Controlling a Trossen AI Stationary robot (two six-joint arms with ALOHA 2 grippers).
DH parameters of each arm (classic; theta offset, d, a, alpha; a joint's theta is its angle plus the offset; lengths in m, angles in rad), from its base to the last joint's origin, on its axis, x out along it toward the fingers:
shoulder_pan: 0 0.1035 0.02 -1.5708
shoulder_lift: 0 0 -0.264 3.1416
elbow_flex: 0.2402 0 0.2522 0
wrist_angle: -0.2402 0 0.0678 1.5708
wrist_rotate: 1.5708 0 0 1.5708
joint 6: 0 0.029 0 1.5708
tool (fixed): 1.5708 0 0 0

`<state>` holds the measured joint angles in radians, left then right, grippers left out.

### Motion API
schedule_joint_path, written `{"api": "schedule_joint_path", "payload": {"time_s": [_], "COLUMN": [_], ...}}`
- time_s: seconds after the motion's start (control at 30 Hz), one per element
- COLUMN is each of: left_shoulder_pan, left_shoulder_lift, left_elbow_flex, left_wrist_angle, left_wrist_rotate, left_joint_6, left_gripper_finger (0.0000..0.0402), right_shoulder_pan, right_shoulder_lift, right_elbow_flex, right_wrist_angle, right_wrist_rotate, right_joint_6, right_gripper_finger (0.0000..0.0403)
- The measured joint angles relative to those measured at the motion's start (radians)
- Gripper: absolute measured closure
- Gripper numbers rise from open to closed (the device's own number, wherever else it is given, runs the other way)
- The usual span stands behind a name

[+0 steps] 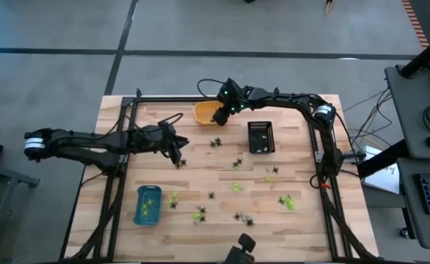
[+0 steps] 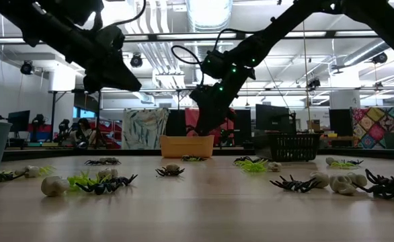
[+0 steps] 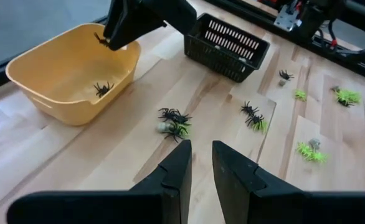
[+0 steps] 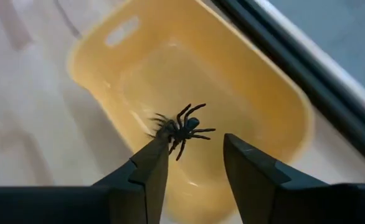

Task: Sort Halloween decoration
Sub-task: Put the black spider toy into the yellow bin

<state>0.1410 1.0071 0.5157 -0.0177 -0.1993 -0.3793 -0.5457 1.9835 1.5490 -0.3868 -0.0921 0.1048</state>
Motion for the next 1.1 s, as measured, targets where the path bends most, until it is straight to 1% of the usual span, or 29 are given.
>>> {"api": "schedule_joint_path", "payload": {"time_s": [0.03, 0.1, 0.17, 0.23, 0.37, 0.4, 0.5, 0.53, 0.6, 0.67, 0.77, 0.8, 0.87, 0.9, 0.93, 1.0, 1.03, 1.1], "left_shoulder_pan": [0.000, -0.001, -0.001, -0.002, -0.002, -0.002, -0.002, -0.002, -0.002, -0.002, -0.002, -0.002, -0.002, -0.002, -0.002, -0.002, -0.002, -0.002], "left_shoulder_lift": [0.009, 0.026, 0.043, 0.058, 0.091, 0.101, 0.129, 0.140, 0.160, 0.181, 0.204, 0.209, 0.218, 0.222, 0.224, 0.224, 0.224, 0.219], "left_elbow_flex": [0.007, 0.020, 0.035, 0.047, 0.069, 0.074, 0.087, 0.091, 0.097, 0.106, 0.115, 0.119, 0.125, 0.128, 0.128, 0.127, 0.127, 0.126], "left_wrist_angle": [0.000, 0.004, 0.002, 0.002, 0.003, 0.000, 0.001, 0.002, 0.001, 0.001, 0.004, 0.006, 0.006, 0.011, 0.017, 0.029, 0.038, 0.040], "left_wrist_rotate": [0.000, 0.000, 0.000, 0.000, 0.000, 0.000, 0.000, 0.000, 0.000, 0.000, 0.000, 0.000, 0.000, 0.000, 0.000, 0.000, -0.001, -0.002], "left_joint_6": [-0.001, -0.001, 0.000, 0.009, 0.030, 0.034, 0.047, 0.050, 0.059, 0.071, 0.096, 0.107, 0.124, 0.131, 0.138, 0.153, 0.159, 0.168], "left_gripper_finger": [0.0354, 0.0354, 0.0354, 0.0354, 0.0354, 0.0354, 0.0354, 0.0354, 0.0354, 0.0354, 0.0354, 0.0354, 0.0354, 0.0354, 0.0354, 0.0354, 0.0354, 0.0354], "right_shoulder_pan": [0.002, 0.010, 0.023, 0.037, 0.052, 0.056, 0.067, 0.069, 0.074, 0.078, 0.080, 0.080, 0.080, 0.079, 0.077, 0.069, 0.070, 0.076], "right_shoulder_lift": [0.000, 0.000, 0.000, 0.000, 0.000, 0.000, 0.000, 0.000, 0.000, 0.000, 0.000, -0.001, -0.001, -0.001, -0.001, -0.011, -0.011, -0.011], "right_elbow_flex": [0.000, 0.000, 0.000, 0.000, 0.000, 0.000, 0.000, 0.000, 0.000, -0.001, 0.000, 0.000, 0.000, 0.000, 0.000, -0.001, -0.002, -0.001], "right_wrist_angle": [-0.008, -0.012, -0.020, -0.025, -0.025, -0.021, 0.026, 0.037, 0.041, 0.059, 0.099, 0.105, 0.114, 0.104, 0.086, 0.042, 0.059, 0.097], "right_wrist_rotate": [0.024, 0.066, 0.083, 0.088, 0.098, 0.119, 0.257, 0.284, 0.294, 0.295, 0.298, 0.324, 0.452, 0.477, 0.433, 0.238, 0.219, 0.328], "right_joint_6": [-0.039, -0.166, -0.281, -0.344, -0.522, -0.557, -0.615, -0.627, -0.664, -0.650, -0.547, -0.507, -0.360, -0.295, -0.276, -0.306, -0.284, -0.202], "right_gripper_finger": [0.0263, 0.0269, 0.0269, 0.0262, 0.0223, 0.0211, 0.0175, 0.0163, 0.0142, 0.0127, 0.0118, 0.0118, 0.0123, 0.0127, 0.0130, 0.0137, 0.0141, 0.0148]}}
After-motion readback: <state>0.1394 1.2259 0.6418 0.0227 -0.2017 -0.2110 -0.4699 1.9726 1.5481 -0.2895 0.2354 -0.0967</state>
